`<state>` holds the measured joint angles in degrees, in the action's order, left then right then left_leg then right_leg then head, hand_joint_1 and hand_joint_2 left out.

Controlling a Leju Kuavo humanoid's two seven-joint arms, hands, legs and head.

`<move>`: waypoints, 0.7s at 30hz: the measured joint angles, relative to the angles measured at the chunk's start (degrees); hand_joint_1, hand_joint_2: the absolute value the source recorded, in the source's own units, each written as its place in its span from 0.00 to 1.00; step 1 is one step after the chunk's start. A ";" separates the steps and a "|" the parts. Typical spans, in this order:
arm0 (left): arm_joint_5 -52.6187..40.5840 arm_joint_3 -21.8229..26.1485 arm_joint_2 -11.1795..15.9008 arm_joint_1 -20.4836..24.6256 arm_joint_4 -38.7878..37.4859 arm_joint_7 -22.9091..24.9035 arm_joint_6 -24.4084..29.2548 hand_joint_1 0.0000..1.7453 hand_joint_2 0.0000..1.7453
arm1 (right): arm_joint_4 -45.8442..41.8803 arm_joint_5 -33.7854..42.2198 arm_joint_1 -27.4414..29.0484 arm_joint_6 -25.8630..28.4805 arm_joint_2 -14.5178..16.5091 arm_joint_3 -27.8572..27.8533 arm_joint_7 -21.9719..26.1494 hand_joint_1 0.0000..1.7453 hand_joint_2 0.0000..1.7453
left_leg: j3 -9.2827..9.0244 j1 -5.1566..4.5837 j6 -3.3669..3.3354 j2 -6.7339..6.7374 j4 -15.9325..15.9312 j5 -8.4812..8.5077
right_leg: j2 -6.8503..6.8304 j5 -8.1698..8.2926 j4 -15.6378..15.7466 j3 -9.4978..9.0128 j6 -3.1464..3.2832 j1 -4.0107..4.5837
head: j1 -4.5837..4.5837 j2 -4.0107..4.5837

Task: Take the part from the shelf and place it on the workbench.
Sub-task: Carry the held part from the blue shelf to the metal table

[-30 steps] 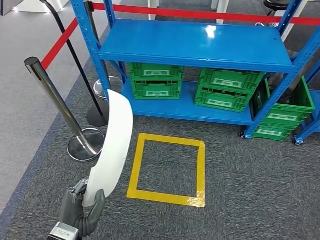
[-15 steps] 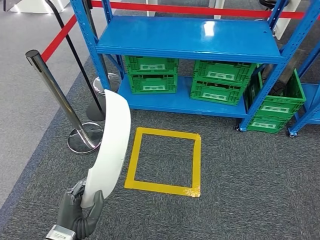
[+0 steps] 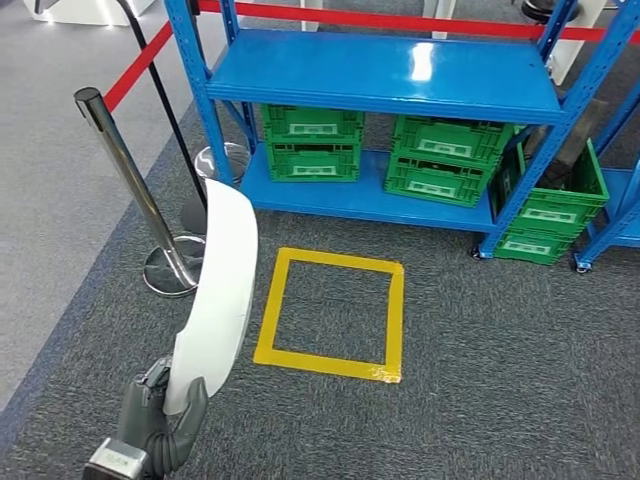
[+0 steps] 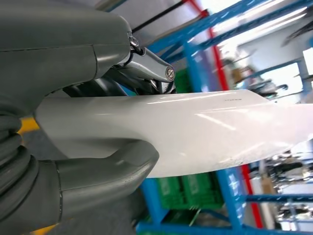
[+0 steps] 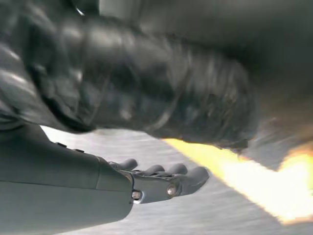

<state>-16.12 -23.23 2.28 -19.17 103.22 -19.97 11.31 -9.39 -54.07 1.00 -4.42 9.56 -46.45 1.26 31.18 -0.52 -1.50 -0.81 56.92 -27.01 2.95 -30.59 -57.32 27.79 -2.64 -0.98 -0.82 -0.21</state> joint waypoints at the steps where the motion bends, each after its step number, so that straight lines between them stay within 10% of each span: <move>1: 1.32 -0.07 0.23 0.12 0.01 0.93 -0.75 1.00 1.00 | 0.96 -0.08 -0.99 -1.43 -0.26 0.18 2.43 0.00 0.00 | 0.55 0.00 0.38 -0.27 0.35 0.28 | 0.29 -0.10 0.20 0.07 0.38 0.09 | 0.01 -0.01; 4: 3.32 -0.09 0.63 0.37 0.14 1.46 -1.08 1.00 1.00 | 3.74 0.69 -3.56 -1.79 -1.07 -0.19 3.56 0.00 0.00 | 1.61 0.21 1.47 -1.04 1.48 0.08 | -1.26 0.71 0.11 0.98 1.81 -0.03 | 0.16 0.00; 8: 3.52 -0.10 0.63 0.96 0.34 0.88 -0.02 1.00 1.00 | 5.52 1.14 -4.03 -0.35 -1.66 -1.07 4.04 0.00 0.00 | 6.73 0.72 2.73 -0.04 13.86 -7.11 | -4.18 1.57 0.20 1.73 2.82 -0.19 | 0.97 0.01; 10: 3.46 -0.16 0.66 1.04 0.34 0.76 0.31 1.00 1.00 | 6.11 1.48 -4.14 0.47 -1.86 -1.61 3.93 0.00 0.00 | 7.32 0.97 2.95 0.21 16.97 -7.74 | -5.47 1.86 0.11 2.25 2.73 -0.14 | 0.98 0.01; 15: 2.99 -1.13 0.62 3.05 0.26 0.21 0.94 1.00 1.00 | 6.49 3.24 -5.86 1.40 -3.07 -3.95 -0.35 0.00 0.00 | -1.63 0.49 1.84 3.82 0.92 -1.46 | -8.01 2.37 -0.02 2.58 1.81 0.13 | 0.99 0.01; 18: 3.16 -1.81 0.60 3.84 0.08 -0.20 1.31 1.00 1.00 | 4.23 5.33 -6.27 -0.16 -3.35 -5.68 -3.60 0.00 0.00 | -1.23 0.17 0.61 3.16 -0.17 -1.04 | -9.23 2.70 0.14 2.75 0.76 0.21 | 0.98 0.00; 21: 3.48 -2.21 0.60 4.12 -0.01 -0.63 1.73 1.00 1.00 | 0.77 10.61 -5.59 -1.43 -3.21 -8.55 -4.35 0.00 0.00 | -0.73 0.43 -0.73 1.74 -0.71 -0.03 | -5.99 -0.61 -4.03 4.75 0.01 0.05 | 0.74 0.01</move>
<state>-12.64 -25.44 2.88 -15.05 103.21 -20.61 13.04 -8.62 -43.46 -4.59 -5.85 6.35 -55.00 -3.09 30.45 -0.09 -2.23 0.93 56.21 -27.04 -3.03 -31.20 -61.35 32.55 -2.62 -0.93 -0.09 -0.20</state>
